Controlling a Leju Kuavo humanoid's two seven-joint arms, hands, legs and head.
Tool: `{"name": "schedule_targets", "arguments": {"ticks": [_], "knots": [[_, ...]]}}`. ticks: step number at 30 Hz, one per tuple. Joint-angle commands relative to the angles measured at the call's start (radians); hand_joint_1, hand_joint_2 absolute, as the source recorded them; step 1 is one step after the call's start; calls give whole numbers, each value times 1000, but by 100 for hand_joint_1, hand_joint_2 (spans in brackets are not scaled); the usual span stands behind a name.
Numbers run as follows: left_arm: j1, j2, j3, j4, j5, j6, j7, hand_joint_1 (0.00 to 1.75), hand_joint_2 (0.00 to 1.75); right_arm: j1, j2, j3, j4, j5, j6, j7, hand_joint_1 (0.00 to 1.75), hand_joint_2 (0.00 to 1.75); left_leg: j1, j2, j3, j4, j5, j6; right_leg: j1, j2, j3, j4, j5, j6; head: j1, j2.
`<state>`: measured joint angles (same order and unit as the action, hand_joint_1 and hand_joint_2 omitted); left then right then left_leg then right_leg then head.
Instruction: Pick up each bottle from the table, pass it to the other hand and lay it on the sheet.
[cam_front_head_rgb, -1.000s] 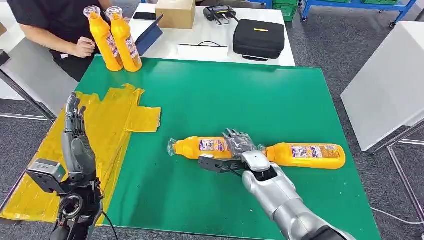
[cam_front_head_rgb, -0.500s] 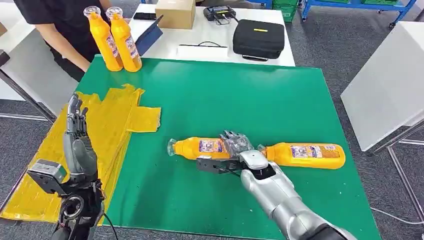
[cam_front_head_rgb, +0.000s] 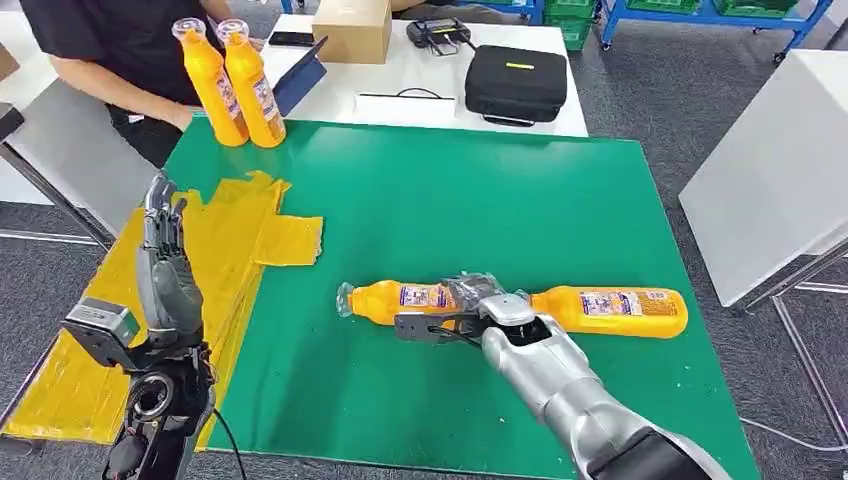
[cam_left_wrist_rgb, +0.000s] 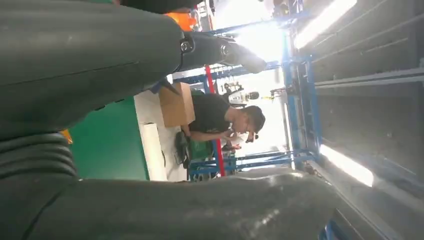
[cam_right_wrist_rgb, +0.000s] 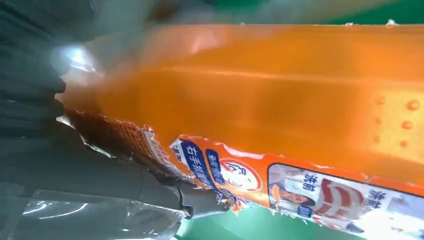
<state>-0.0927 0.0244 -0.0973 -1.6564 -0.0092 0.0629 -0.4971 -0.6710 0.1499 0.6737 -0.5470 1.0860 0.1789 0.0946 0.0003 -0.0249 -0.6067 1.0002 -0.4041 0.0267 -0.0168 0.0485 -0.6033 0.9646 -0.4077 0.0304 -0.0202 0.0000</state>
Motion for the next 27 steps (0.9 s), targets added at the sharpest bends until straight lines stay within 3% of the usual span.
{"name": "schedule_targets", "arguments": {"ticks": [1, 4, 7, 10, 12, 13, 18, 27], "knots": [[-30, -20, 24, 47, -10, -2, 15, 0, 0, 32, -18, 8, 63, -14, -20, 4, 175, 175, 0, -2, 0, -2, 2, -2, 1, -9, 2, -2, 1, -2, 0, 0], [-20, -28, 45, 40, 12, -24, 67, 0, 0, 42, -22, -52, -23, -49, -105, 8, 175, 175, 0, -2, 1, -2, 2, -2, 1, -9, 1, -1, 1, -2, 0, 0], [-10, -38, 64, 31, 34, -49, 93, 0, 0, 74, -37, -91, -140, -73, -106, 32, 175, 175, 0, 0, 0, -2, 1, -4, 1, -11, 7, -2, 1, -3, 0, 0], [-10, -39, 63, 31, 34, -49, 93, 0, 0, 77, -38, -91, -141, -73, -107, 31, 175, 175, 0, 2, -1, 1, 1, -2, 1, -7, 6, 1, 1, -2, 0, 0], [6, -53, 90, 18, 104, -87, 137, 0, 0, 119, -42, -149, -276, -95, -231, 20, 175, 175, 0, 1, -1, 0, 1, -1, 1, -4, 7, 0, 1, -1, 0, 0], [25, -57, 106, 6, 149, -113, 164, 0, 175, 153, -55, -172, -424, -98, -251, 26, 175, 175, 0, 0, -2, 0, 2, -1, 1, -8, 6, 0, 1, -2, 0, 0], [60, -65, 121, 10, 292, -195, 210, 0, 175, 253, -82, -243, -839, -184, -234, 4, 175, 175, -1, 3, -8, 3, 0, 0, 0, -4, 0, 4, 0, -1, 0, 0], [58, -67, 48, 23, 407, -240, 245, 0, 175, 312, -67, -219, -956, -230, -280, -67, 175, 175, -1, -1, -12, 2, 1, -1, 0, -8, -3, 3, 0, 0, 0, 0]]}}
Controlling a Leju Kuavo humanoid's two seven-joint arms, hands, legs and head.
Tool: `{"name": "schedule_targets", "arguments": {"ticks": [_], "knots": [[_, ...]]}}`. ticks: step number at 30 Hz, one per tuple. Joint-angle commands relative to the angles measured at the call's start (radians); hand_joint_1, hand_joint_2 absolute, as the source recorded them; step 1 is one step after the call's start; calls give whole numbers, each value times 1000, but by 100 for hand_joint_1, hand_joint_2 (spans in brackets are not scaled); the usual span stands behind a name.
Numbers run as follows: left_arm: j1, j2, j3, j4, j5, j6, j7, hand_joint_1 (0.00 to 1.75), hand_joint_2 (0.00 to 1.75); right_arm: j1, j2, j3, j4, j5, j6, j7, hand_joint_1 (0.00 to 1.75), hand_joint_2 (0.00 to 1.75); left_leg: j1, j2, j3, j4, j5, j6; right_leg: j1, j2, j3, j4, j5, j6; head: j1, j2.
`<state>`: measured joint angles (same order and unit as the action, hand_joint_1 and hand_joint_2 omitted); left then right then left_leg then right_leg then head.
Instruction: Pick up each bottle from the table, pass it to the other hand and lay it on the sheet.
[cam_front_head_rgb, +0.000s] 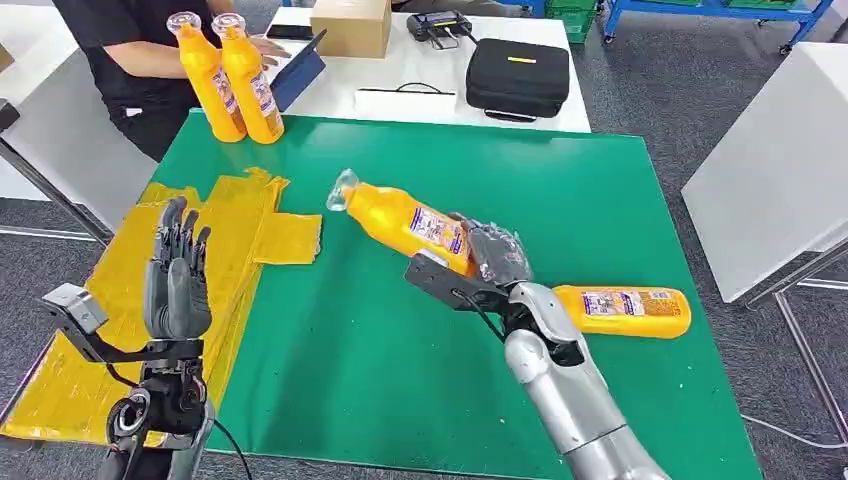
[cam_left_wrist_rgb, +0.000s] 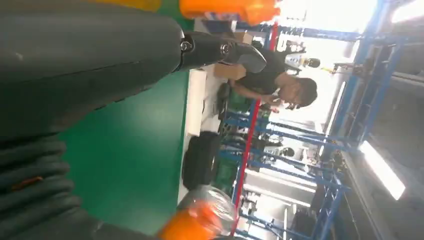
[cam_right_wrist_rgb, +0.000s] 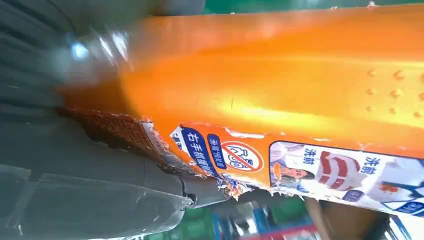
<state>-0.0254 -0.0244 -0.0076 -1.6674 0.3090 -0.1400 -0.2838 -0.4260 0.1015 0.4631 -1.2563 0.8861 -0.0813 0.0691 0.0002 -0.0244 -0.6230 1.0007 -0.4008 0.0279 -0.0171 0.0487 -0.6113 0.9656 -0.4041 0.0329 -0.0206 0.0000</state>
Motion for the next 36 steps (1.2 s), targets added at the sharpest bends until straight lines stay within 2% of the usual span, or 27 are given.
{"name": "schedule_targets", "arguments": {"ticks": [1, 8, 15, 25, 36], "knots": [[-12, -16, -56, 36, 117, -48, 38, 0, 175, 67, -17, 2, -248, -30, -21, -42, 175, 175, -1, -2, 1, 0, -1, -1, 0, -6, 2, 1, -2, -1, 1, 0], [-38, -34, -85, 38, 132, -50, 47, 0, 175, 51, 14, 30, -216, -31, -7, -40, 175, 175, 0, -1, 1, 1, -1, -2, 0, -7, 1, 1, -2, -2, 0, 0], [-59, -45, -171, 37, 182, -82, 100, 0, 175, -31, 89, 82, -11, -61, 13, -39, 175, 175, 0, 2, 0, 0, 0, -1, 0, -2, 0, 0, 0, -1, 0, 0], [-90, -29, -259, 73, 237, -93, 110, 0, 175, -43, 96, 131, 38, -78, 14, -4, 175, 175, 0, 1, 1, 0, -1, -2, 1, -4, 2, 0, -1, -2, 0, 0], [-98, -39, -261, 64, 247, -70, 107, 0, 175, -15, 102, 173, 28, -65, 6, 11, 175, 175, 0, 0, 2, 0, -1, -2, 1, -6, 3, 1, -2, -2, 0, 0]]}}
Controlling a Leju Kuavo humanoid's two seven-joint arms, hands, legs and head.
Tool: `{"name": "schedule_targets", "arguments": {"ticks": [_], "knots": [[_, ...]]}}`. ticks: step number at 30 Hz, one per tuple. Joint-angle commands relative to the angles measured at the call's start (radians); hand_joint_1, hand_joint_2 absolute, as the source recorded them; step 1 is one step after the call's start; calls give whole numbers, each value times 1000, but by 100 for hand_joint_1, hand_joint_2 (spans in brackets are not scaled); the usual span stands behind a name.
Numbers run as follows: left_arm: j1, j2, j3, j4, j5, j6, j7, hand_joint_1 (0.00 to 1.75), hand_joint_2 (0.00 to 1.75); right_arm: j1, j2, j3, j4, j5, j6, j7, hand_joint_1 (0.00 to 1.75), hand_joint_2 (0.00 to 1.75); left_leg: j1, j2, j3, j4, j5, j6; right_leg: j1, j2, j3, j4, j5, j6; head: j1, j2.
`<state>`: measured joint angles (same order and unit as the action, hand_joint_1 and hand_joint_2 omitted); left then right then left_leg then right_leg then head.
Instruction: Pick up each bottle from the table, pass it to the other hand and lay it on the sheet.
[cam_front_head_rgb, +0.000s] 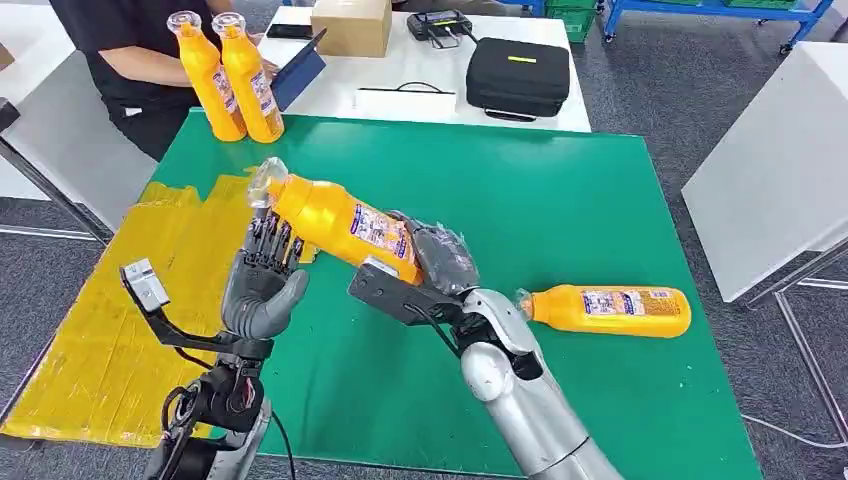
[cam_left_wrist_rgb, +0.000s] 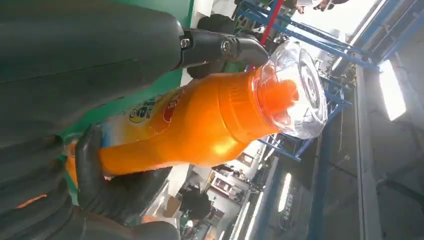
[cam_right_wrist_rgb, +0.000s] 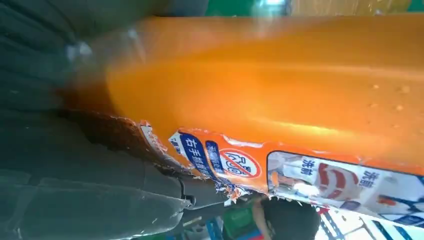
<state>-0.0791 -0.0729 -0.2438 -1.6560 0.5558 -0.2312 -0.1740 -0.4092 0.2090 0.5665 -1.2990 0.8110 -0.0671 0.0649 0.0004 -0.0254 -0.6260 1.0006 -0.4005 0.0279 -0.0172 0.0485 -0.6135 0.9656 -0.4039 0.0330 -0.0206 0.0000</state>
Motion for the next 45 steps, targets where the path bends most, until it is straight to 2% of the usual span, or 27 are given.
{"name": "schedule_targets", "arguments": {"ticks": [1, 10, 22, 37, 42, 45], "knots": [[-44, 9, -23, 51, 1, 21, -3, 0, 175, -30, -6, 74, 69, 13, -9, 16, 175, 175, 0, 1, 4, 0, -1, -2, 0, -4, 4, 0, -1, -2, 0, 0], [-38, -2, 23, 20, -8, 47, -5, 0, 175, 3, -10, 145, 9, 56, -24, 23, 175, 175, 0, 2, 5, 0, -2, -2, 1, -5, 5, 1, -2, -2, 0, 0], [-45, -28, 65, -41, -70, 80, 49, 0, 175, -1, -23, 277, -24, 163, -27, 102, 175, 175, 0, 1, 2, 0, -1, -1, 1, -3, 1, 0, -1, -1, 0, 0], [-39, -33, 27, -52, -42, 71, 85, 0, 175, -9, 0, 286, 24, 127, -22, 136, 175, 175, 0, 1, 4, 0, -2, -2, 1, -5, 4, 1, -2, -2, 0, 0], [-19, -32, -27, -54, 111, 34, 123, 0, 175, -2, 6, 266, 28, 97, -26, 141, 175, 175, 0, 0, 2, -1, -1, -1, 1, -4, 2, -1, -1, -1, 0, 0], [-16, -35, -37, -57, 112, 35, 122, 0, 175, -3, 7, 265, 30, 96, -25, 141, 175, 175, 0, 0, 4, 0, -2, -2, 1, -6, 4, 0, -2, -2, 0, 0]]}}
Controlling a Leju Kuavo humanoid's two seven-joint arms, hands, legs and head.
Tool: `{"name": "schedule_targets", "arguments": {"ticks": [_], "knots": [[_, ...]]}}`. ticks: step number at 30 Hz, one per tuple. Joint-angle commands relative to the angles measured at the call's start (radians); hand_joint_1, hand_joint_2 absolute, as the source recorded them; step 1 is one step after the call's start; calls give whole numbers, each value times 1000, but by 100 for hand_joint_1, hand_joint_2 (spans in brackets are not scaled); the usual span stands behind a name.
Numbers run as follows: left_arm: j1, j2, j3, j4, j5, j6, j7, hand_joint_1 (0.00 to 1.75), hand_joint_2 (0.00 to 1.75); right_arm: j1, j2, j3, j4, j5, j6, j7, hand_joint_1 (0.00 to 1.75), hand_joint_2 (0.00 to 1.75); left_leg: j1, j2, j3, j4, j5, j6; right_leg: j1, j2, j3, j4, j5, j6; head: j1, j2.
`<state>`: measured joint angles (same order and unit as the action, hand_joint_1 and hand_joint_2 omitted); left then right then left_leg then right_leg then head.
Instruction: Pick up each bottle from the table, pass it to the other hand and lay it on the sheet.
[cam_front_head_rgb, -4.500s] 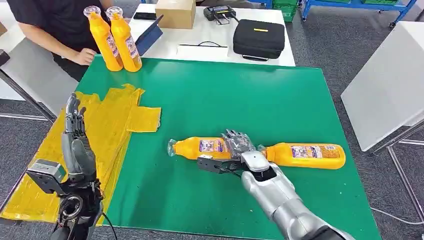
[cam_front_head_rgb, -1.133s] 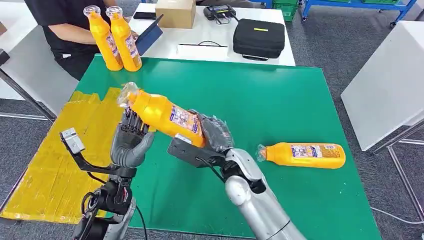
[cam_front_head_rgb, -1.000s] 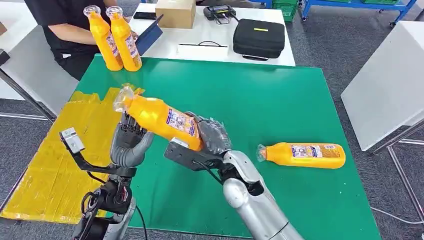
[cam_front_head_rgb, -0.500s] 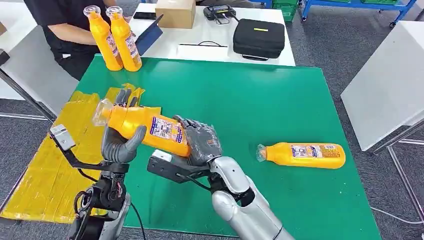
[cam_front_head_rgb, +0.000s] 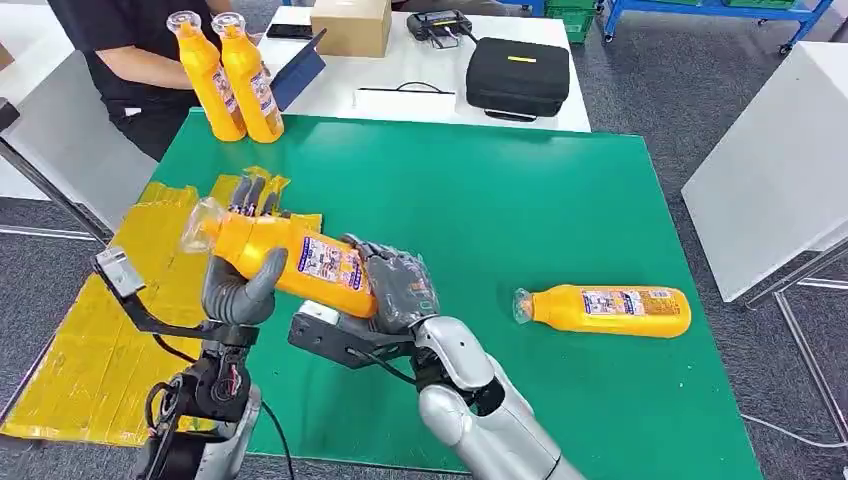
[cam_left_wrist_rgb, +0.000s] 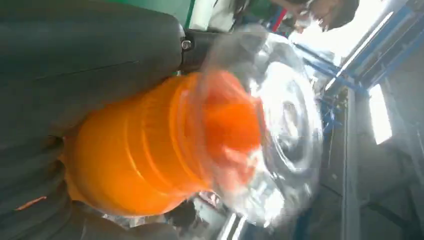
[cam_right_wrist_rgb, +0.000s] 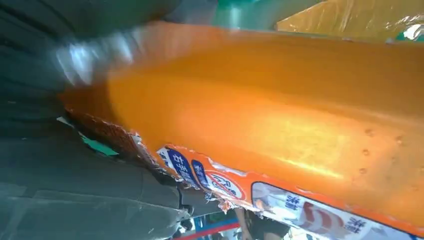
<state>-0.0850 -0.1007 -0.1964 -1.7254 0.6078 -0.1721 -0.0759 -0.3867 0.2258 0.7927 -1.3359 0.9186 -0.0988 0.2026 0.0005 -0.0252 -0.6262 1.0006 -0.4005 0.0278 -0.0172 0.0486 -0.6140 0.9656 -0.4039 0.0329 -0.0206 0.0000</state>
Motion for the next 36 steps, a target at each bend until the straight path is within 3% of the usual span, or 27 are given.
{"name": "schedule_targets", "arguments": {"ticks": [1, 5, 14, 33, 34, 35, 36], "knots": [[-10, -7, -84, 12, 60, -24, 24, 0, 175, -25, -10, 39, 67, -11, 6, 3, 175, 175, 0, 0, 3, 0, -1, -1, 1, -5, 4, 0, -1, -1, 0, 0], [-12, -2, -90, 10, 75, -23, 29, 0, 175, -24, -7, 35, 70, -14, 5, 5, 175, 175, 0, 0, 4, 0, -1, -2, 1, -5, 4, 0, -2, -2, 0, 0], [-16, 24, -233, 18, -16, 44, 14, 0, 175, -66, 15, 14, 62, -69, 24, 55, 175, 175, 0, 0, 3, 1, -2, -2, 1, -6, 4, 1, -2, -2, 0, 0], [8, 94, -275, 42, -179, 103, -34, 0, 175, -71, -5, 62, -1, -74, 68, 81, 175, 175, 0, 2, 3, 0, -1, -2, 0, -3, 3, 0, -1, -1, 0, 0], [7, 99, -278, 41, -175, 102, -38, 162, 175, -74, -8, 70, -6, -73, 70, 83, 175, 175, -1, 2, 5, 0, -2, -2, 0, -4, 4, 1, -2, -2, 0, 0], [8, 101, -278, 40, -173, 103, -39, 175, 175, -74, -10, 72, -8, -73, 71, 83, 175, 175, 0, 2, 4, 0, -2, -2, 0, -3, 4, 0, -2, -2, 0, 0], [10, 106, -278, 37, -168, 103, -44, 175, 175, -74, -13, 79, -14, -75, 75, 86, 175, 175, 0, 1, 2, 0, -1, -1, 0, -2, 2, 0, -1, -1, 0, 0]]}}
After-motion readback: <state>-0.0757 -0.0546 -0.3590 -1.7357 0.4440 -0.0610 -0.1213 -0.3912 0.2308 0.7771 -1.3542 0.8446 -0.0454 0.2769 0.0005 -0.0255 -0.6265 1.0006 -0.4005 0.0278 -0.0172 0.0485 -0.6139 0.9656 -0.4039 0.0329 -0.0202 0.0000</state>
